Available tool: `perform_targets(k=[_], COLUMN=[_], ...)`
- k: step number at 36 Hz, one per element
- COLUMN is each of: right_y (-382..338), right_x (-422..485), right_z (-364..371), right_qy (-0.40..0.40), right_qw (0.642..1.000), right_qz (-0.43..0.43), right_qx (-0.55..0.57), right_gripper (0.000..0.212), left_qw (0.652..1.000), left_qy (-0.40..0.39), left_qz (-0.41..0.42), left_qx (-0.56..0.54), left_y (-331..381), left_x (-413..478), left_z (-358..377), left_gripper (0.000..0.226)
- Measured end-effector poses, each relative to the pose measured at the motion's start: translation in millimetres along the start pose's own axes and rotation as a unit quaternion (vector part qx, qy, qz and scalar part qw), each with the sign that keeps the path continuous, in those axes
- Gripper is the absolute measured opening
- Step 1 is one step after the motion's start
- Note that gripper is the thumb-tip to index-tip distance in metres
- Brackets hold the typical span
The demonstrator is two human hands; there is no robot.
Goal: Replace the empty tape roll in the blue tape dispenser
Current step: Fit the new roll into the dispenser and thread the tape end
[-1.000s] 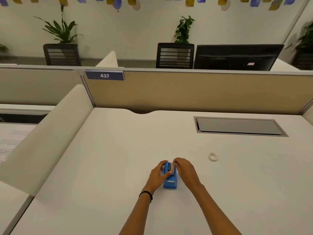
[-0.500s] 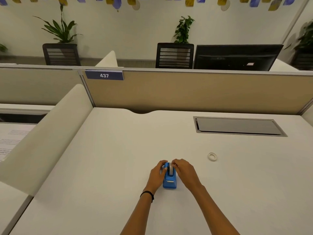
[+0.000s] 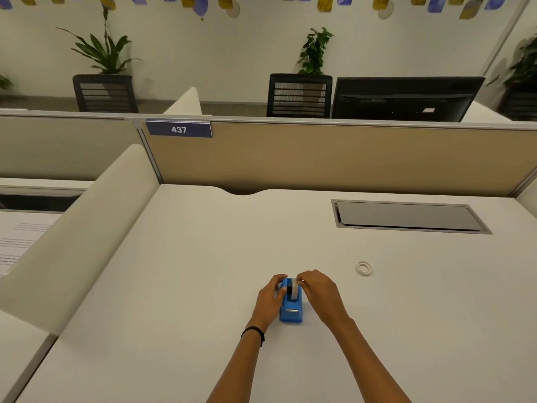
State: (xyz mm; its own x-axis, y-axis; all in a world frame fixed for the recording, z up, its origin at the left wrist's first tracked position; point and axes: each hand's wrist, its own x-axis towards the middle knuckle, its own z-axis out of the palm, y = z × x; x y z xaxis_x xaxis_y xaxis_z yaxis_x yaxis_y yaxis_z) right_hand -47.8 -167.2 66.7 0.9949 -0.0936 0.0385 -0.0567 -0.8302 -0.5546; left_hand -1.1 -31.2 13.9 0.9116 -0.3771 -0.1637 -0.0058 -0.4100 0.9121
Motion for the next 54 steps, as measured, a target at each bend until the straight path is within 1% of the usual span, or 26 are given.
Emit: perform_targets(k=[7,10,13,14,18,26,29,36,41,46,49,54], right_y=[-0.2,-3.1,-4.0,-3.9,-6.7,-6.5,-6.0,-6.6,-5.8,-6.1,-4.6,-2.6], right_x=[-1.6,-1.9,-0.3,0.4,0.4,4.5,5.7,-0.1,-5.6,-9.8,-12.1,-13.7], right_z=[1.0,0.8,2.4,3.5,5.7,4.4,5.1,9.6,10.8,9.5,11.5,12.7], right_qy=[-0.014,-0.026,-0.025,-0.024,-0.030,-0.043,-0.052,-0.043,-0.054,-0.055,-0.068,-0.051], right_qw=[1.000,0.999,0.997,0.997,0.996,0.996,0.996,0.997,0.993,0.994,0.991,0.996], right_qz=[0.010,0.025,0.045,0.047,0.043,0.034,0.039,0.051,0.075,0.068,0.083,0.056], right_qx=[0.016,0.041,0.055,0.059,0.074,0.064,0.063,0.049,0.068,0.059,0.079,0.049], right_gripper=[0.025,0.039,0.022,0.019,0.021,0.020,0.020,0.021,0.025,0.028,0.031,0.026], left_qw=[1.000,1.000,1.000,1.000,1.000,0.999,0.999,0.999,0.999,0.999,0.998,0.998], left_qy=[0.001,0.002,0.007,0.008,0.017,0.032,0.041,0.047,0.045,0.049,0.051,0.053], left_qz=[-0.001,-0.001,0.004,0.007,0.014,0.018,0.014,0.010,0.005,0.006,0.004,0.007], left_qx=[-0.003,0.003,0.006,0.006,0.004,-0.005,-0.013,-0.018,-0.022,-0.023,-0.028,-0.026], left_y=[0.1,-0.6,-2.7,-3.3,-4.4,-4.8,-3.0,-1.0,0.0,-1.6,-1.5,-1.7], left_x=[-0.6,-0.7,-1.5,-1.6,-1.2,-0.4,0.2,1.6,2.7,2.7,3.0,3.7], left_z=[0.5,1.3,1.7,1.8,2.3,4.0,4.9,3.7,3.7,4.4,4.3,4.6], left_gripper=[0.031,0.031,0.031,0.031,0.028,0.027,0.026,0.026,0.025,0.023,0.022,0.022])
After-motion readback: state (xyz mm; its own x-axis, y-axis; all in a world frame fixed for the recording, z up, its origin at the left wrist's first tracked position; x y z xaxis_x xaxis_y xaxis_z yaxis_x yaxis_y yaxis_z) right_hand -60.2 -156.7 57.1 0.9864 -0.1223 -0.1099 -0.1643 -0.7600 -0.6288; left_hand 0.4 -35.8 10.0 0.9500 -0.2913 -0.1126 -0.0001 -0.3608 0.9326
